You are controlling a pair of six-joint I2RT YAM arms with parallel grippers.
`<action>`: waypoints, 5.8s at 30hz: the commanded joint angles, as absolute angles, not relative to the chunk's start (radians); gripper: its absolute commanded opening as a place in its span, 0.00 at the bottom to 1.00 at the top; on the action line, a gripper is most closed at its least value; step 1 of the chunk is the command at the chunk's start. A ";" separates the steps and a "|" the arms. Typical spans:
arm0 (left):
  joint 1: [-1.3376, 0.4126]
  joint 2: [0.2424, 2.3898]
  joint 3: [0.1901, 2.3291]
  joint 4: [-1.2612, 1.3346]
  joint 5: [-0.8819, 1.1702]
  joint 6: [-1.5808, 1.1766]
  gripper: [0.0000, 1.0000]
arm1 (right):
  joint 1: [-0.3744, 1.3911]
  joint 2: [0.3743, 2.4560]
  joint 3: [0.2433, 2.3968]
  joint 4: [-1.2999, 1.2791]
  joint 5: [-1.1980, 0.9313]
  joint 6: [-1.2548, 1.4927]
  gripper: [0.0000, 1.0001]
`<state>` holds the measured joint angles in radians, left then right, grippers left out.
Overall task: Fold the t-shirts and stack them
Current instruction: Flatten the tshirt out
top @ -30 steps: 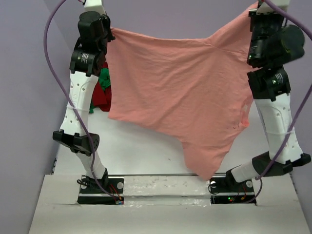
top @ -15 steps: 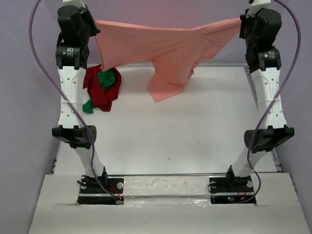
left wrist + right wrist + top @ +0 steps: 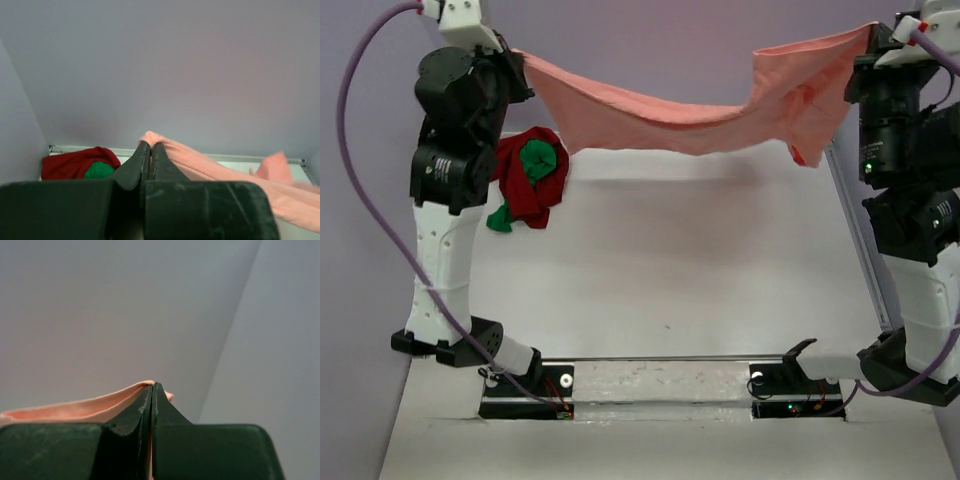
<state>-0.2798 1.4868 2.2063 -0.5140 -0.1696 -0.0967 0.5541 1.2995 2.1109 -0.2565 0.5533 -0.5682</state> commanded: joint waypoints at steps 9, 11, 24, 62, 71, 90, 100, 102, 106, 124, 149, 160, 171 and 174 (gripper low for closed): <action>-0.278 1.486 2.301 -0.477 -0.218 -0.077 0.00 | 0.663 1.356 2.111 -0.045 0.736 -0.819 0.00; -0.275 1.570 2.344 -0.479 -0.204 -0.074 0.00 | 0.638 1.431 2.155 -0.046 0.712 -0.805 0.00; -0.052 2.025 2.674 -0.385 -0.005 -0.115 0.00 | 0.167 1.925 2.588 -0.328 0.318 -0.370 0.00; -0.301 1.408 2.318 -0.500 -0.213 -0.061 0.00 | 0.692 1.299 2.125 -0.055 0.773 -0.854 0.00; -0.296 1.722 2.508 -0.465 -0.189 -0.048 0.00 | 0.568 1.632 2.337 -0.096 0.629 -0.769 0.00; -0.092 1.990 2.576 -0.328 -0.025 -0.095 0.00 | 0.192 1.944 2.617 -0.345 0.318 -0.376 0.00; -0.277 1.596 2.398 -0.382 -0.167 -0.041 0.00 | 0.437 1.485 2.306 -0.247 0.502 -0.543 0.00; -0.360 1.467 2.335 -0.377 -0.227 -0.026 0.00 | 0.638 1.393 2.284 -0.192 0.633 -0.668 0.00; -0.440 1.254 2.257 -0.354 -0.264 -0.021 0.00 | 0.865 1.304 2.318 -0.157 0.759 -0.813 0.00; -0.448 1.390 2.238 -0.345 -0.299 -0.015 0.00 | 0.847 1.460 2.240 0.041 0.746 -0.950 0.00; -0.285 1.810 2.482 -0.328 -0.121 -0.058 0.00 | 0.403 1.727 2.475 -0.244 0.443 -0.568 0.00; -0.285 1.663 2.177 -0.294 -0.152 -0.058 0.00 | 0.403 1.631 2.287 -0.301 0.477 -0.509 0.00; -0.126 1.818 2.382 -0.353 -0.051 -0.084 0.00 | 0.281 1.747 2.387 -0.273 0.436 -0.503 0.00; -0.094 1.880 2.413 -0.351 -0.038 -0.094 0.00 | 0.226 1.830 2.442 -0.311 0.390 -0.447 0.00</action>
<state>-0.1268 1.8374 2.3516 -0.3794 -0.0841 -0.0772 0.2867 1.7580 2.3573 -0.3153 0.4438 -0.5236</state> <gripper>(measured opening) 0.018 0.009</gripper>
